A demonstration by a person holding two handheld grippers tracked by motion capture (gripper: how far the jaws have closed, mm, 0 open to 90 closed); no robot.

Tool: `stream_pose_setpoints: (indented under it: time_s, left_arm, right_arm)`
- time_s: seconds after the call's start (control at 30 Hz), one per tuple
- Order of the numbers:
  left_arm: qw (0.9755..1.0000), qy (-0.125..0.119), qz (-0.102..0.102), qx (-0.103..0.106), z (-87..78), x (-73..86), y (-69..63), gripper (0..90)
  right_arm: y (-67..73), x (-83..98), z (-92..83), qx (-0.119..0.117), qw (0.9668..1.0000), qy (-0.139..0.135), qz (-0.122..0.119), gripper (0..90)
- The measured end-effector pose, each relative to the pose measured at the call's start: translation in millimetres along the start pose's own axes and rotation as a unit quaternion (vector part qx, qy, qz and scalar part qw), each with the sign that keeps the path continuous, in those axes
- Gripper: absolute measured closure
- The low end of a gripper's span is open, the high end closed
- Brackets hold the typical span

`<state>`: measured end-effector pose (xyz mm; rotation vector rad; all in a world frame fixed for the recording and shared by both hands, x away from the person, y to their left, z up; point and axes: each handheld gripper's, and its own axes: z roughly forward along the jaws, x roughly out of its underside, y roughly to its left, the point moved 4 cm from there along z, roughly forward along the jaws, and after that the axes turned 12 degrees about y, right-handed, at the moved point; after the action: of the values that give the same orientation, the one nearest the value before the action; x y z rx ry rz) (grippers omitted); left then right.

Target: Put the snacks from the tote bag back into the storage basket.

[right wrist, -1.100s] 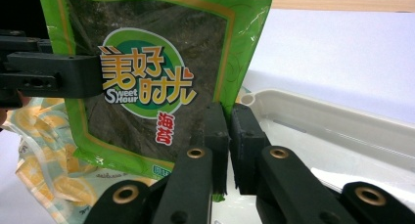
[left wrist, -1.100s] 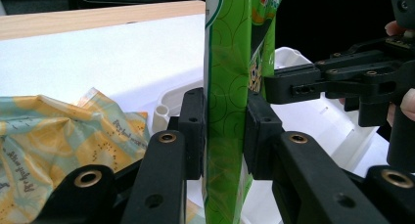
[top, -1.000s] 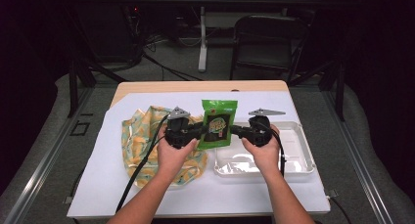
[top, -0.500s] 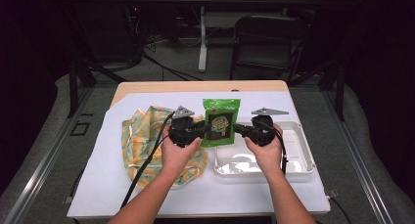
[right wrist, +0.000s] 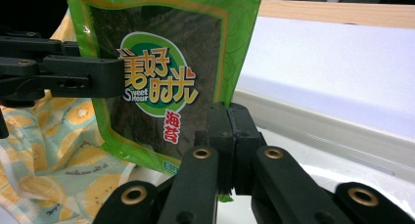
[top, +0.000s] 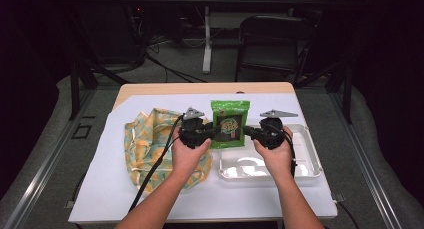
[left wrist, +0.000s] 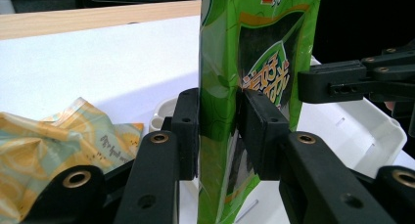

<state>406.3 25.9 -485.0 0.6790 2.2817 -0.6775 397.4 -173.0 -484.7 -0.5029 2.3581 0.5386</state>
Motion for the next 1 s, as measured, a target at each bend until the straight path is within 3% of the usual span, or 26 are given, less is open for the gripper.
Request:
stream_pose_setpoints:
  time_s: [0.17,0.63,1.0]
  left_arm:
    - [1.0000,0.004,-0.007,0.004,9.1,-2.4,0.4,68.5]
    - [0.9993,0.020,-0.027,0.016,47.2,-3.9,-4.4,68.0]
    - [0.9990,0.035,-0.027,0.010,58.3,-1.1,-1.7,67.0]
  right_arm:
    - [-4.2,1.1,-0.2,0.005,1.0000,0.003,0.005,90.0]
    - [-34.1,10.5,7.3,0.030,0.9988,0.022,0.033,90.0]
    - [-41.4,15.1,13.9,0.031,0.9981,0.035,0.040,90.0]
